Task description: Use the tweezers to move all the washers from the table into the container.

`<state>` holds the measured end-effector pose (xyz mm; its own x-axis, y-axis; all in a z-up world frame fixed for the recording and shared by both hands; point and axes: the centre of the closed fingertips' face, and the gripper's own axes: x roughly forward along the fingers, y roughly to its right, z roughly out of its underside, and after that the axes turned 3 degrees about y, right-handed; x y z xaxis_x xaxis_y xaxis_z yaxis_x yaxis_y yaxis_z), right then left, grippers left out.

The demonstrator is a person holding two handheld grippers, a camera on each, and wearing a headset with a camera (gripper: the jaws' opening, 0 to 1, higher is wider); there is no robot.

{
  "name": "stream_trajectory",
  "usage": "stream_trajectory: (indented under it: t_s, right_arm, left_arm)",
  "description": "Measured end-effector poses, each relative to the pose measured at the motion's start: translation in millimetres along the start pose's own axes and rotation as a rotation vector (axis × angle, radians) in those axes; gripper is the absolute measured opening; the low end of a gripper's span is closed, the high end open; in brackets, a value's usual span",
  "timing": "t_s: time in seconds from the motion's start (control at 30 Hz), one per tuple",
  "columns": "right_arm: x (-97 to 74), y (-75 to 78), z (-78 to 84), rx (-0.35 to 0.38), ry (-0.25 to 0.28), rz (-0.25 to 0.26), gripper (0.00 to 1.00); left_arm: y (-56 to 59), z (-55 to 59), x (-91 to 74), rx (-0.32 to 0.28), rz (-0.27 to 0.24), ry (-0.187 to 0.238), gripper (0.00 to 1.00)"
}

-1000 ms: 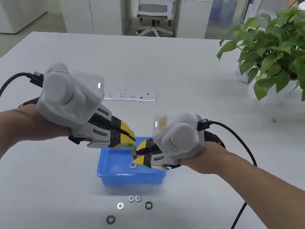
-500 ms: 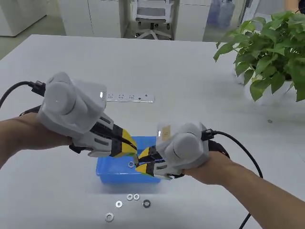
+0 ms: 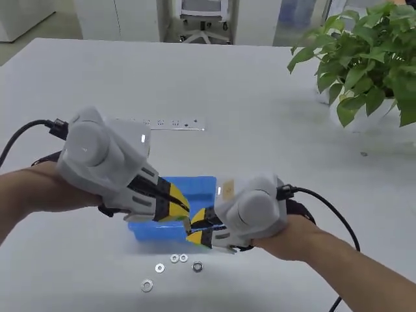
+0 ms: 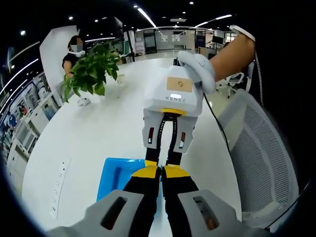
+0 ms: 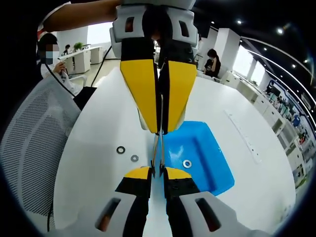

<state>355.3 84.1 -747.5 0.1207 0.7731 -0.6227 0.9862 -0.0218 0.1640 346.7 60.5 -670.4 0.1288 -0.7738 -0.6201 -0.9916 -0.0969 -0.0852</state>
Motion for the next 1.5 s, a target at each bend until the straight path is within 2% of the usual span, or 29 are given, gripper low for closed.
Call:
stream_trajectory:
  t_s: [0.87, 1.23, 1.5]
  right_arm:
    - [12.4, -28.5, 29.6, 0.061, -0.028, -0.036, 0.11]
    - [13.8, -32.9, 36.7, 0.080, -0.032, -0.044, 0.11]
    - [13.6, -32.7, 34.7, 0.081, -0.025, -0.041, 0.12]
  left_arm:
    - [22.3, 21.4, 25.8, -0.041, 0.065, -0.010, 0.06]
    - [26.6, 26.2, 31.5, -0.048, 0.084, -0.017, 0.06]
    - [25.1, 26.1, 30.1, -0.055, 0.082, -0.015, 0.06]
